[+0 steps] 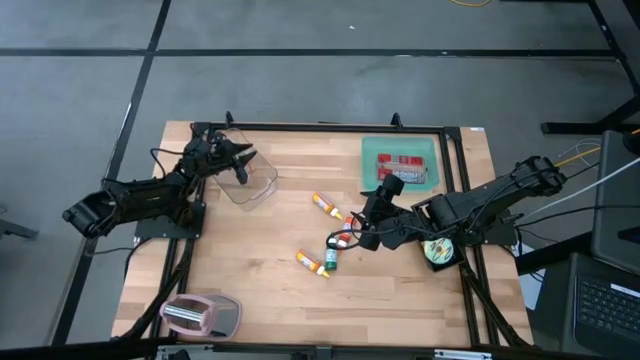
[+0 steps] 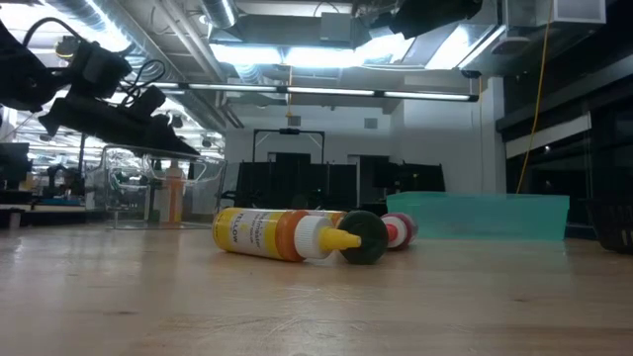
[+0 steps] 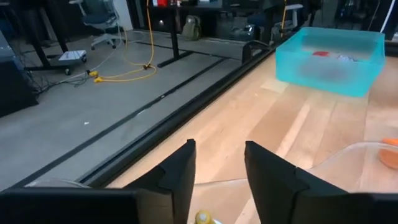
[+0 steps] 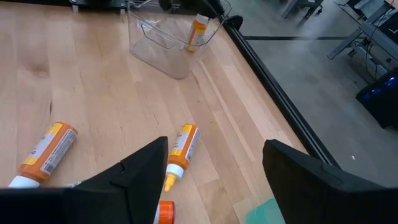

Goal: Pick & Place Food Item
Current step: Put the bottom yellow food coloring bottle into the transparent bin

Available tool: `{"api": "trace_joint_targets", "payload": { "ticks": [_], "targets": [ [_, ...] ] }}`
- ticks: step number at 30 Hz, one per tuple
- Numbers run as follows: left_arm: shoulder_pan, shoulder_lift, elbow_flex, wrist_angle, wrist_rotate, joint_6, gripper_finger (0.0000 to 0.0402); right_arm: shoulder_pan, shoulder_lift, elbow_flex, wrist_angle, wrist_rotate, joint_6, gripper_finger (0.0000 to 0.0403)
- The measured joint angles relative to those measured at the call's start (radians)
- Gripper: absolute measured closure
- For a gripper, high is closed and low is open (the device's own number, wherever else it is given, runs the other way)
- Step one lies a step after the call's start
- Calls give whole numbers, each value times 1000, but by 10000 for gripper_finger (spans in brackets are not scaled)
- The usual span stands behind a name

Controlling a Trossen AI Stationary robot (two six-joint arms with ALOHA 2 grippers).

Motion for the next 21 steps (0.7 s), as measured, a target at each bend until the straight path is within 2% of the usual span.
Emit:
{"api": "trace_joint_targets", "payload": {
  "ticks": [8,15,17,21],
  "targets": [
    [-1,-49,0,107,-2,-30,243,0,0,0,0,0,0,144],
    [-1,-199,0,249,-3,-123,242,0,0,0,0,0,2,144],
    [-2,-250,0,310,56,-185,242,0,0,0,0,0,2,144],
    [-46,-334,30,321,262,-325,244,0,0,0,0,0,3,144]
  ]
}}
